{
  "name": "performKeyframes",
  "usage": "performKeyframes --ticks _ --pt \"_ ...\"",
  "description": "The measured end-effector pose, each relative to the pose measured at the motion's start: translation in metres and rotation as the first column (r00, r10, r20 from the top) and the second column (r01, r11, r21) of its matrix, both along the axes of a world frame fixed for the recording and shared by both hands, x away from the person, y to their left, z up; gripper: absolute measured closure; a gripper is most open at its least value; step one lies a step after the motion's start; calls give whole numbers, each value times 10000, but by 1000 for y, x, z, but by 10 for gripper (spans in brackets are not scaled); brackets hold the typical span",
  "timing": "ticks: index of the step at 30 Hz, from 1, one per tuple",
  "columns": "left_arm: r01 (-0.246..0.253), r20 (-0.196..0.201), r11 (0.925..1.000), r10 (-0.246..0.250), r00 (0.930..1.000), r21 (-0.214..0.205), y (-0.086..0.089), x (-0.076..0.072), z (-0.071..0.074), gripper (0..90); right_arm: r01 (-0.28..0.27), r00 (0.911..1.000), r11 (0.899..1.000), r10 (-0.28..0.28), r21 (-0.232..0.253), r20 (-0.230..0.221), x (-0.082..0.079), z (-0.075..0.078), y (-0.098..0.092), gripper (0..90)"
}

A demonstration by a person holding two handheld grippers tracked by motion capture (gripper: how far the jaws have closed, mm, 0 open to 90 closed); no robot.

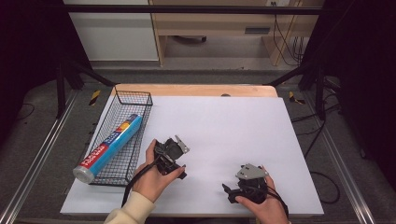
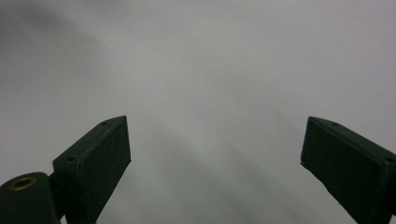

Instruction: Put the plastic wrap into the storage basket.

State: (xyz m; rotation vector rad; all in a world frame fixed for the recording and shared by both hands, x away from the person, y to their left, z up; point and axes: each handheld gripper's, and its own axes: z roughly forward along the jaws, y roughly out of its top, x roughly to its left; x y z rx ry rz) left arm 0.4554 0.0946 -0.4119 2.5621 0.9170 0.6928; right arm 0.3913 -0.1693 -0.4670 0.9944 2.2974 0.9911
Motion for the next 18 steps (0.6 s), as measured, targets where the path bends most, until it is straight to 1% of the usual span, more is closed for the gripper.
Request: performKeyframes --ticks 3,5,6,8,10,11,12,15,17,18 --pt "11 15 9995 -11 10000 -325 -1 -2 -12 62 18 10000 10000 -18 5 -6 0 0 0 87" --pt "223 -96 9982 -229 9997 -565 0 -4 -18 62 20 10000 10000 -20 4 -12 0 0 0 87" --pt "293 -75 9964 -300 9995 -790 0 -6 -23 62 21 10000 10000 -21 -3 -7 0 0 0 87" --pt "353 37 9933 -352 9994 -1098 3 -9 -31 61 21 10000 10000 -21 -10 -3 0 0 0 87" --pt "470 46 9909 -468 9989 -1264 6 -12 -39 57 19 10000 10000 -19 -37 29 0 0 0 87" --pt "474 145 9882 -458 9988 -1454 8 -14 -44 57 20 10000 10000 -20 -47 30 0 0 0 87" --pt "465 172 9874 -444 9989 -1510 10 -15 -47 57 45 10000 10000 -45 -35 15 0 0 0 87" --pt "361 263 9772 -312 9992 -2092 18 -20 -57 62 61 10000 10000 -60 -53 69 1 0 0 87" --pt "289 415 9649 -187 9990 -2608 25 -24 -62 69 111 9999 9999 -110 -70 133 1 1 0 87" --pt "310 485 9610 -183 9987 -2747 27 -25 -62 70 106 9998 9999 -105 -88 160 1 0 0 86"
